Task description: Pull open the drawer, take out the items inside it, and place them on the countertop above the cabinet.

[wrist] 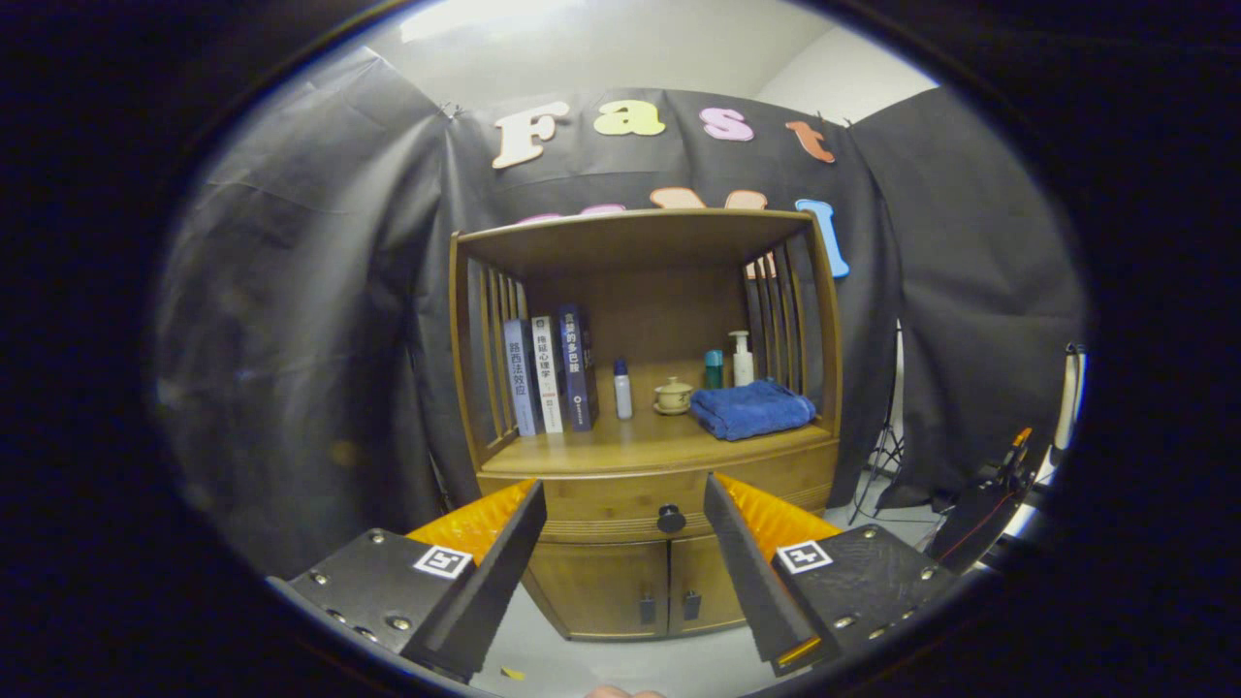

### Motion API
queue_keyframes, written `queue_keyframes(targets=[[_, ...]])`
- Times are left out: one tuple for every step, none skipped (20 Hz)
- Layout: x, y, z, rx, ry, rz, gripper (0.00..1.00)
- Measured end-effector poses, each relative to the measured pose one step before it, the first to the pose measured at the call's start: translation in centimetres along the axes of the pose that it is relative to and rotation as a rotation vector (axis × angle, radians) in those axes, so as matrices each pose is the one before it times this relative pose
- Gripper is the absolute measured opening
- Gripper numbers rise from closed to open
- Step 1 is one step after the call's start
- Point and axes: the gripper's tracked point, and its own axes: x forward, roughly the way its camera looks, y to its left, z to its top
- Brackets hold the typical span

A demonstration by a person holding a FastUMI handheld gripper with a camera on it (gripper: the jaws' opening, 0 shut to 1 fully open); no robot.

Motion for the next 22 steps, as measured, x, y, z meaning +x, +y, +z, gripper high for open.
queue_keyframes(targets=[[-0.043,-0.037,-0.203,-0.00389,0.00409,0.00049,0.98],[0.122,-0.046,-0.284,-0.00144,0.00543,-0.00147,0.98],[0.094,-0.101,-0.240,-0.00086,0.00411,-0.00063,0.98],[0.121,-0.201,-0.281,0.00113,0.00472,-0.00253,0.98],[0.188,-0.189,-0.223,0.00024,0.00107,-0.00215,0.98],[0.244,-0.215,-0.267,-0.00307,-0.00154,-0.00388,0.98],[0.356,-0.382,-0.282,-0.00677,0.00114,-0.00899,0.98],[0.441,-0.513,-0.587,-0.00786,0.00386,-0.01237,0.98],[0.561,-0.475,-0.553,-0.00322,0.00640,-0.01116,0.98],[0.528,-0.259,-0.790,-0.00106,0.00962,-0.00617,0.98],[0.673,-0.214,-0.791,0.00106,0.01517,-0.00411,0.98],[0.564,-0.248,-0.816,-0.00075,0.01388,-0.00457,0.98],[0.645,-0.334,-0.649,-0.00333,0.00798,-0.00832,0.98],[0.763,-0.312,-0.644,-0.00624,0.00714,-0.00625,0.99],[0.892,-0.135,-0.529,-0.00915,0.00411,-0.00296,0.99],[0.862,-0.165,-0.563,-0.01152,0.00624,-0.00449,0.99],[0.851,-0.098,-0.481,-0.01300,0.00660,-0.00242,0.99],[0.632,-0.062,-0.438,-0.01022,0.00375,-0.00432,0.99],[0.733,-0.047,-0.245,-0.00465,0.00401,-0.00550,0.99],[0.798,0.221,-0.283,0.00041,0.00390,0.00139,0.99],[0.808,0.389,-0.166,0.00251,-0.00199,0.00914,0.99],[0.784,0.428,-0.356,-0.00382,-0.00160,0.00980,0.98]])
